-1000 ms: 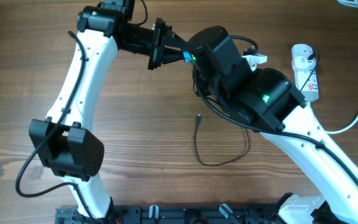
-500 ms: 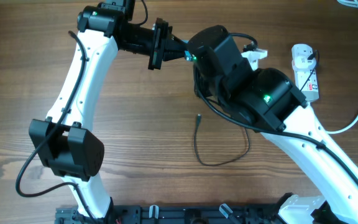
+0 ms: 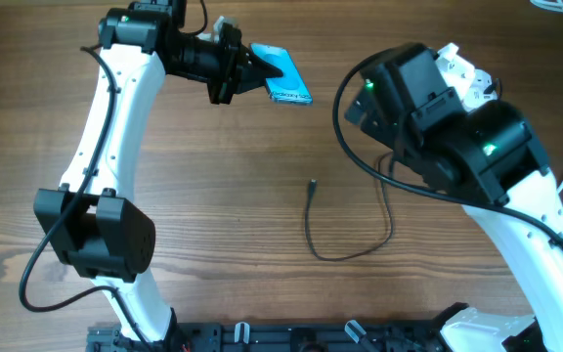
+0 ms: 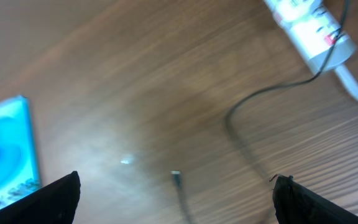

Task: Plug charger to phone and switch on socket
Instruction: 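Release the phone and move the right gripper down to the black cable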

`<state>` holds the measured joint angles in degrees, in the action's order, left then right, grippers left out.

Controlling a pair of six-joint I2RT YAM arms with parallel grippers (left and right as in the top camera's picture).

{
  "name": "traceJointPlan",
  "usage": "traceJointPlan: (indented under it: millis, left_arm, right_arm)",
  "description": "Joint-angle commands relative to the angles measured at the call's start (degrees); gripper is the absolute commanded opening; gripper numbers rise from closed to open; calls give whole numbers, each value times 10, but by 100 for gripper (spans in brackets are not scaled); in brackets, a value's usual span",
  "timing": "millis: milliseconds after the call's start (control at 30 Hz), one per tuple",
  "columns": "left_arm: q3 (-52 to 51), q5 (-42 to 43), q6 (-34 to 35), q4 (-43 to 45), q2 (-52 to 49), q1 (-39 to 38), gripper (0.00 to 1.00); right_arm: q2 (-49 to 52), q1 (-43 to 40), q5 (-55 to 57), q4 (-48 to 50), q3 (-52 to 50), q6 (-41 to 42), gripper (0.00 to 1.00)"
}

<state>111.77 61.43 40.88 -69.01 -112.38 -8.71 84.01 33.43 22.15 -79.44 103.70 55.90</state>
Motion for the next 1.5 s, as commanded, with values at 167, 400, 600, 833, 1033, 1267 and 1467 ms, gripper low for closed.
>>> traceJointPlan:
  millis: [167, 400, 600, 833, 1033, 1267, 1467]
  left_arm:
    - [11, -143, -109, 0, 18, 0, 4]
    - [10, -346, -102, -26, 18, 0, 4]
    - [8, -449, -102, -30, 18, -1, 4]
    - [7, -461, -102, -33, 18, -1, 4]
    - [7, -461, -103, -37, 18, -1, 4]
    - [7, -461, -102, -37, 18, -1, 4]
    - [7, -461, -102, -38, 18, -1, 4]
  right_arm:
    - [7, -4, -89, 3, -82, -123, 100]
    - [14, 0, -233, 129, -238, -222, 100]
    - [83, 1, -249, 151, -272, -218, 94]
    - [198, 29, -252, 168, -272, -155, 65]
    - [265, 49, -243, 205, -272, -114, 55]
    - [272, 48, -233, 253, -273, -75, 46]
    - [272, 48, -209, 281, -301, -46, 36]
